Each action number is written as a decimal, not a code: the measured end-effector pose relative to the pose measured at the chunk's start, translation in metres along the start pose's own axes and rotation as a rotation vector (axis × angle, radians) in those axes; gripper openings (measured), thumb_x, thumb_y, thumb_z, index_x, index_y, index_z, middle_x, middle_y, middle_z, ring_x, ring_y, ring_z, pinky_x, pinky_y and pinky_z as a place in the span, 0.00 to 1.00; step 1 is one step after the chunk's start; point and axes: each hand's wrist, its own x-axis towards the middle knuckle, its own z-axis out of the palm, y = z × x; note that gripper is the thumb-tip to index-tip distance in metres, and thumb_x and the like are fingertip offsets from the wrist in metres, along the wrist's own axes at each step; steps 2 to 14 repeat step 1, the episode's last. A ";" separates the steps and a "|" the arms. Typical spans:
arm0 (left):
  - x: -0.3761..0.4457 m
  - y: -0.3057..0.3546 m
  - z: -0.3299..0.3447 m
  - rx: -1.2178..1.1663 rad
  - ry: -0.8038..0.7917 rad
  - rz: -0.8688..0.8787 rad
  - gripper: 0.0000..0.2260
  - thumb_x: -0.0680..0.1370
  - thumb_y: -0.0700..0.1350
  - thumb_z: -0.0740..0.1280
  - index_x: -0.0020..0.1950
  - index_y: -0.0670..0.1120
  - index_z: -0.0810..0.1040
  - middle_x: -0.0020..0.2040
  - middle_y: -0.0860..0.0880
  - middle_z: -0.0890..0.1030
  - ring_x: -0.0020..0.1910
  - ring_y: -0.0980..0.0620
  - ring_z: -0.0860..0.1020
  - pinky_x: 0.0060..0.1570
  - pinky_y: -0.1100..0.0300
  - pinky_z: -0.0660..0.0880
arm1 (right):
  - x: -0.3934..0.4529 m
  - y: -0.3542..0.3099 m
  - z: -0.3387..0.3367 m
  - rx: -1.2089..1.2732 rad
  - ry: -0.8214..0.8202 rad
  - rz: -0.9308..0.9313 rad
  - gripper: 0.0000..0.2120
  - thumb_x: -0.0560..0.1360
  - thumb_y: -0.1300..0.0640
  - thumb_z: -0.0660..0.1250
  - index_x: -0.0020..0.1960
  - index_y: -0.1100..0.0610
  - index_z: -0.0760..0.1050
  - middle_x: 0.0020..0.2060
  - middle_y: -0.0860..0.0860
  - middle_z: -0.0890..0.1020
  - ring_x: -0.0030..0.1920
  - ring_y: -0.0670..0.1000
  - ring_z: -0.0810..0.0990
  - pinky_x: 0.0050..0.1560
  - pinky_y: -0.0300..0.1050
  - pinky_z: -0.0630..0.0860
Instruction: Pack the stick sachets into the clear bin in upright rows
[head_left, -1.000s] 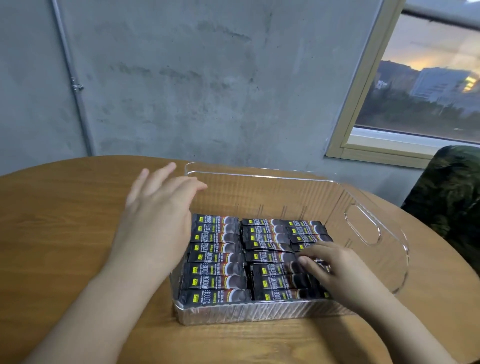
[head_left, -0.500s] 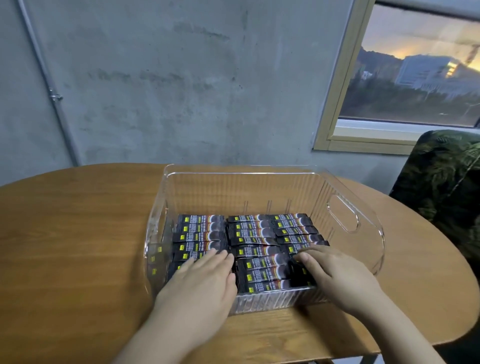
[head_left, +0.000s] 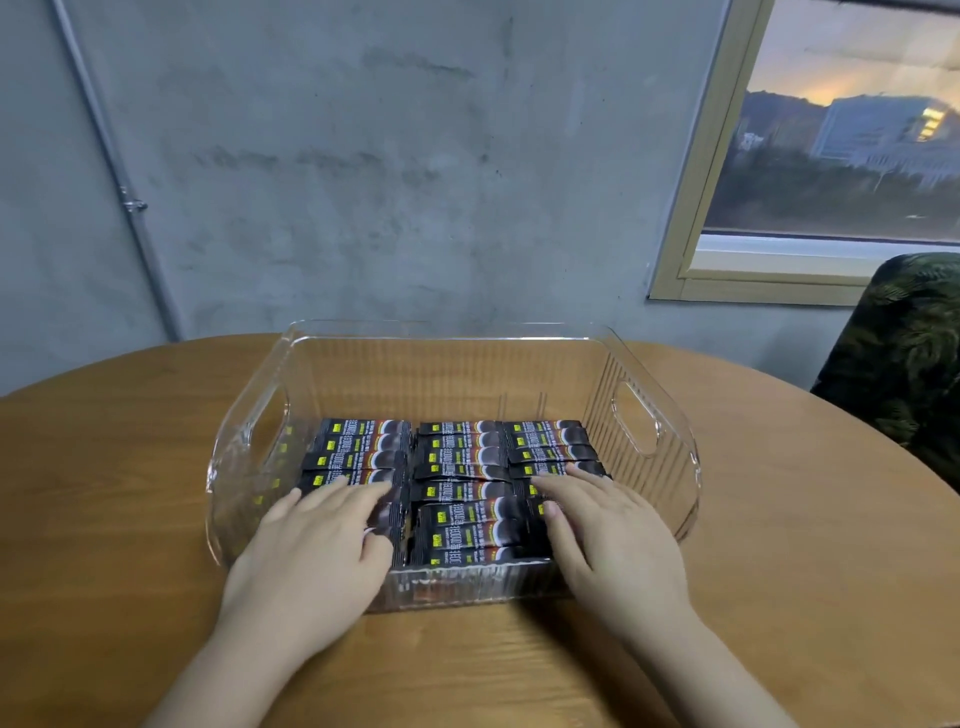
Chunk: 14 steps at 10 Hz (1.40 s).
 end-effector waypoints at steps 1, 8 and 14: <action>-0.005 -0.002 0.005 -0.093 0.131 0.050 0.21 0.72 0.47 0.51 0.59 0.52 0.77 0.55 0.57 0.82 0.55 0.56 0.79 0.62 0.62 0.62 | -0.008 -0.002 0.001 0.328 0.232 0.074 0.14 0.75 0.53 0.58 0.55 0.47 0.78 0.52 0.40 0.82 0.54 0.41 0.78 0.54 0.32 0.70; -0.005 -0.002 0.005 -0.093 0.131 0.050 0.21 0.72 0.47 0.51 0.59 0.52 0.77 0.55 0.57 0.82 0.55 0.56 0.79 0.62 0.62 0.62 | -0.008 -0.002 0.001 0.328 0.232 0.074 0.14 0.75 0.53 0.58 0.55 0.47 0.78 0.52 0.40 0.82 0.54 0.41 0.78 0.54 0.32 0.70; -0.005 -0.002 0.005 -0.093 0.131 0.050 0.21 0.72 0.47 0.51 0.59 0.52 0.77 0.55 0.57 0.82 0.55 0.56 0.79 0.62 0.62 0.62 | -0.008 -0.002 0.001 0.328 0.232 0.074 0.14 0.75 0.53 0.58 0.55 0.47 0.78 0.52 0.40 0.82 0.54 0.41 0.78 0.54 0.32 0.70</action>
